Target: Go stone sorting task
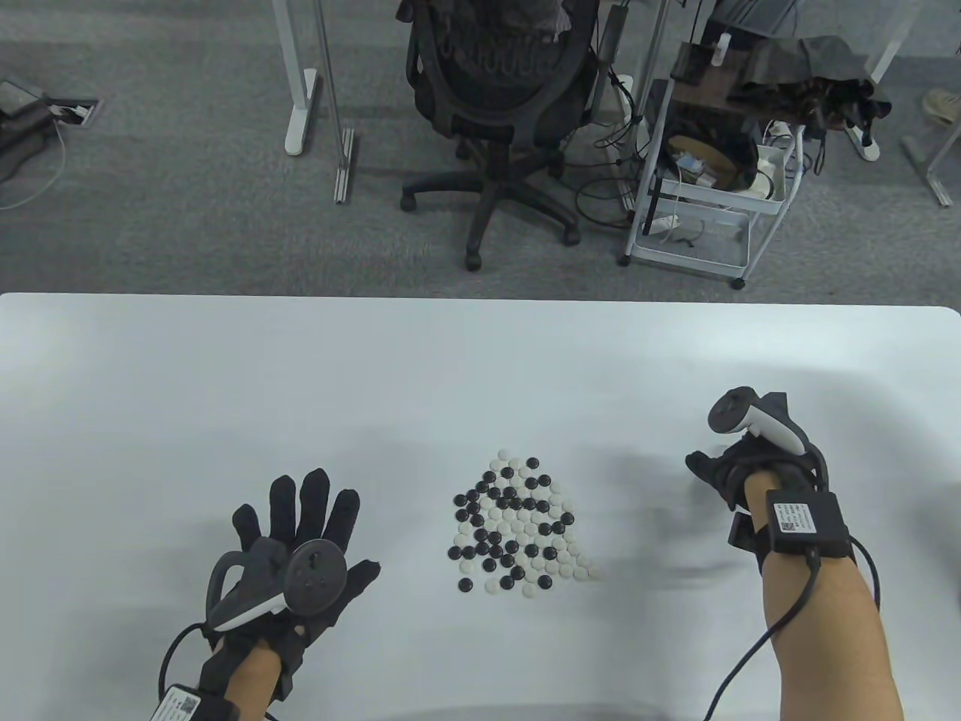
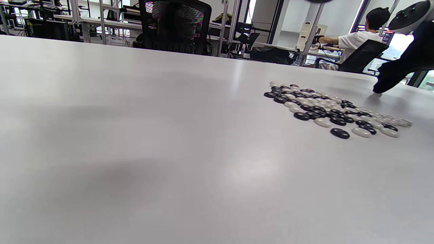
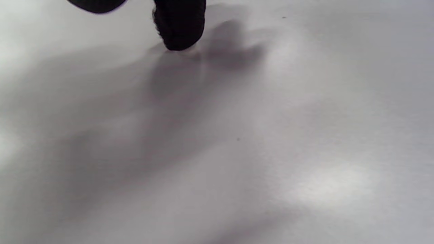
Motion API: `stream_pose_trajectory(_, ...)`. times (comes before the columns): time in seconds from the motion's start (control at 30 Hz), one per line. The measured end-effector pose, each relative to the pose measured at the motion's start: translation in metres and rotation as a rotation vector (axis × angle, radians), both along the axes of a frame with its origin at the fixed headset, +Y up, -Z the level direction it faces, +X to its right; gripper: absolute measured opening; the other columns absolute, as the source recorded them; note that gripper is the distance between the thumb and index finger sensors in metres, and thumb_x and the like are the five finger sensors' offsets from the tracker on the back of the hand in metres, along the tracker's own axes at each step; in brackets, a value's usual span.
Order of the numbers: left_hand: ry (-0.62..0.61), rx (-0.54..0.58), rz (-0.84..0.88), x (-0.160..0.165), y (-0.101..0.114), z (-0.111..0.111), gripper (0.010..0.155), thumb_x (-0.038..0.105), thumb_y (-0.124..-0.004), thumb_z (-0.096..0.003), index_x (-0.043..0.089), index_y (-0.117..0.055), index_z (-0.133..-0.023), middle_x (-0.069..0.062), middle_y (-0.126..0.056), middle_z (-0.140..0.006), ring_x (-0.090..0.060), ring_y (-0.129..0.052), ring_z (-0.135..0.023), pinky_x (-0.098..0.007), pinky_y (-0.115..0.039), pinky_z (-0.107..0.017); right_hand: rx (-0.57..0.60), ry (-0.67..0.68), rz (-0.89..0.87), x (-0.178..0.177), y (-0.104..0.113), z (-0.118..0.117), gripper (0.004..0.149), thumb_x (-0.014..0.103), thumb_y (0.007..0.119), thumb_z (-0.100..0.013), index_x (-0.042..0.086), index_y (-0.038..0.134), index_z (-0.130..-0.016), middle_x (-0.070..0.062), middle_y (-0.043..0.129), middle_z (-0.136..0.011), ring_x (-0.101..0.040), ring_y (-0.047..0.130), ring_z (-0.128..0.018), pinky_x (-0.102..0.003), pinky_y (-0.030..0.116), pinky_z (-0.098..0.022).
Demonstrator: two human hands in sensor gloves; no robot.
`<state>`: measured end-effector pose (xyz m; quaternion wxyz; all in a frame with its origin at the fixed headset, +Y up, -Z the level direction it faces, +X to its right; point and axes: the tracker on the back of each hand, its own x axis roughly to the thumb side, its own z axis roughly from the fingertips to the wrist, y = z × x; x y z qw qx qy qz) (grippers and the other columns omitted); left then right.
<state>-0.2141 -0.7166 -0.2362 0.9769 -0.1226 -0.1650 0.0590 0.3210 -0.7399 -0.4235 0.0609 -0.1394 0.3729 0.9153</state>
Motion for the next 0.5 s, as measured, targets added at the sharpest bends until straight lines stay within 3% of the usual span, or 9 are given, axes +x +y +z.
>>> stream_pose_trajectory(0.13, 0.003, 0.006, 0.002, -0.001, 0.001, 0.000, 0.079, 0.056, -0.041, -0.0628, 0.011, -0.009, -0.119, -0.033, 0.013, -0.116, -0.061, 0.013, -0.094, -0.085, 0.000, -0.052, 0.034, 0.058, 0.002, -0.020, 0.012, -0.003, 0.067, 0.053, 0.049, -0.054, 0.016, 0.064, -0.108, -0.027, 0.011, -0.113, -0.057, -0.006, -0.092, -0.082, 0.005, -0.053)
stream_pose_trajectory(0.3, 0.009, 0.008, 0.009, -0.002, 0.001, 0.000, 0.079, 0.056, -0.042, -0.0628, 0.011, -0.009, -0.119, -0.033, 0.012, -0.116, -0.061, 0.013, -0.094, -0.085, 0.000, -0.052, 0.031, 0.274, -0.293, -0.084, 0.023, -0.001, 0.064, 0.053, 0.050, -0.055, 0.019, 0.068, -0.106, -0.025, 0.008, -0.113, -0.055, -0.010, -0.089, -0.081, 0.004, -0.053)
stream_pose_trajectory(0.5, 0.011, 0.011, 0.012, -0.003, 0.002, 0.001, 0.079, 0.056, -0.042, -0.0628, 0.011, -0.010, -0.119, -0.033, 0.012, -0.116, -0.061, 0.012, -0.094, -0.085, 0.000, -0.052, 0.009, 0.443, -0.421, -0.143, 0.015, 0.006, 0.063, 0.053, 0.049, -0.054, 0.021, 0.071, -0.104, -0.024, 0.008, -0.113, -0.055, -0.010, -0.088, -0.081, 0.004, -0.053)
